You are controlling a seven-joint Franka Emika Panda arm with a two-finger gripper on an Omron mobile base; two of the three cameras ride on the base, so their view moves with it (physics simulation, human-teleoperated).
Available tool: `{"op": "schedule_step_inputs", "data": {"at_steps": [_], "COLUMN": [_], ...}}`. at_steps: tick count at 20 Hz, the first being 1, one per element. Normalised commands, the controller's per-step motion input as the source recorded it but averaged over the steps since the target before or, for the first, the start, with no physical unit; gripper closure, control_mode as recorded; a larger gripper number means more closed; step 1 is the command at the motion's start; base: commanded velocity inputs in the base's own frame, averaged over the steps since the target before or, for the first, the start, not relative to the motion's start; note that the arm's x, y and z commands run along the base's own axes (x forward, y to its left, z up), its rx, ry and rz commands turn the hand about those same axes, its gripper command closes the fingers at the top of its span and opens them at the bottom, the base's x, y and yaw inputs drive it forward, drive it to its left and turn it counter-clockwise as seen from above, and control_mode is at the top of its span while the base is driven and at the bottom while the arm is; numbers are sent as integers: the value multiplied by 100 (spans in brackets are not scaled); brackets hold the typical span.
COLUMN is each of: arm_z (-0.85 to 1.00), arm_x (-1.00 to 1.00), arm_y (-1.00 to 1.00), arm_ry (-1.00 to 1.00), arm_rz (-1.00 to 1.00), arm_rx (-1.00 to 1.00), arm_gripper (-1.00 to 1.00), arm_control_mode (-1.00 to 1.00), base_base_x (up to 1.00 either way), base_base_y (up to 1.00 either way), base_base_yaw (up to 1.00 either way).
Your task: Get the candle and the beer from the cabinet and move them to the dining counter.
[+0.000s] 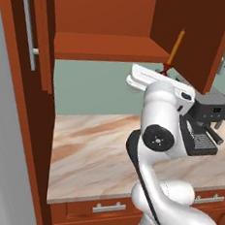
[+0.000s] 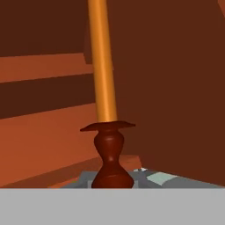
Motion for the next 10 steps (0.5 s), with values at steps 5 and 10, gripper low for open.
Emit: {"op": "schedule_step_inputs", "data": {"at_steps": [5,10], "arm_z": [-18,-29], "arm_x": [-100,-96], "arm_y": [0,0], "arm_ry": [5,7], "arm_rz": [4,6], "arm_rx": [-2,-3], "arm_gripper": [100,100], "arm_control_mode": [-100,-100], "base_base_x": [0,0], "base_base_y": [0,0], "base_base_yaw": [0,0]}}
